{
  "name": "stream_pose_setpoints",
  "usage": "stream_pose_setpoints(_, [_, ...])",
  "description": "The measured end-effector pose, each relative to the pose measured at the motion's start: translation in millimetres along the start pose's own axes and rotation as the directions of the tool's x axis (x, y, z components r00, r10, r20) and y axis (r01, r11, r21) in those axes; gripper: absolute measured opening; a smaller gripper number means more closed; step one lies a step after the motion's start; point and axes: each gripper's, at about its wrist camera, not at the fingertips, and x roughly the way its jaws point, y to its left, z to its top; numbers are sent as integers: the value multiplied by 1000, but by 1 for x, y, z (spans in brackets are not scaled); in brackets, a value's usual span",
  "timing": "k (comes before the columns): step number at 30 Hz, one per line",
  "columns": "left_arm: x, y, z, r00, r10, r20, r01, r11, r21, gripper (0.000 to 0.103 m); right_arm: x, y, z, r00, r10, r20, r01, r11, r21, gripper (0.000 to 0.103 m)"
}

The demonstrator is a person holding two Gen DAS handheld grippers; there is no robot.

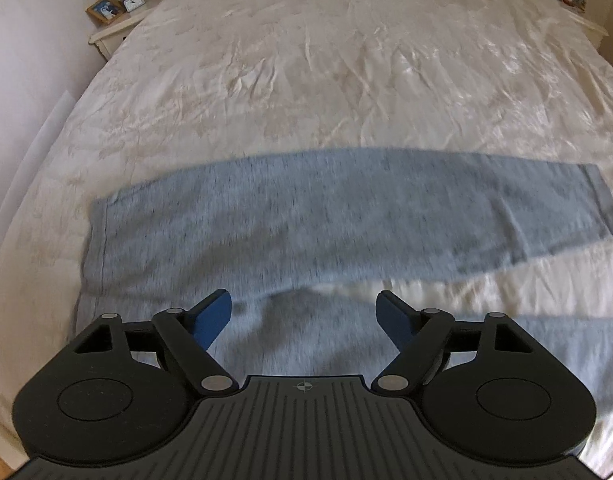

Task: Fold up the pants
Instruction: 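Move the right gripper to one leg hem and close on it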

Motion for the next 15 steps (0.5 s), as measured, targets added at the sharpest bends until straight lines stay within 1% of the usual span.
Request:
stream_pose_setpoints(1, [5, 1, 4, 1000, 0, -2, 0, 1000, -2, 76, 17, -3, 6, 999, 35, -24, -36, 998, -45, 74])
stream_pose_setpoints(2, [13, 1, 10, 1000, -3, -8, 3, 1000, -7, 74, 31, -5, 10, 999, 33, -43, -36, 997, -72, 68])
stream_pose_setpoints(3, [21, 2, 16, 1000, -6, -16, 6, 1000, -10, 70, 45, -7, 13, 997, 29, -66, -36, 995, -98, 67])
stream_pose_setpoints(5, [35, 3, 26, 1000, -12, -26, 11, 1000, -19, 64, 79, -12, 21, 993, 44, -111, -62, 985, -163, 63])
stream_pose_setpoints(6, [43, 4, 31, 999, -25, -30, 24, 999, -28, 62, 94, -16, 25, 990, 51, -128, -75, 979, -189, 63])
stream_pose_setpoints(9, [74, 10, 49, 995, -56, -82, 51, 996, -69, 61, 146, -25, 35, 982, 64, -178, -108, 961, -253, 64])
stream_pose_setpoints(11, [93, 10, 60, 990, -63, -124, 54, 996, -68, 61, 183, -33, 43, 975, 78, -207, -136, 950, -280, 66])
stream_pose_setpoints(12, [103, 10, 66, 989, -60, -137, 52, 997, -62, 61, 193, -31, 46, 972, 85, -218, -149, 944, -295, 66])
stream_pose_setpoints(15, [125, 10, 81, 986, -58, -159, 50, 997, -55, 61, 242, -31, 52, 958, 107, -265, -204, 905, -372, 72])
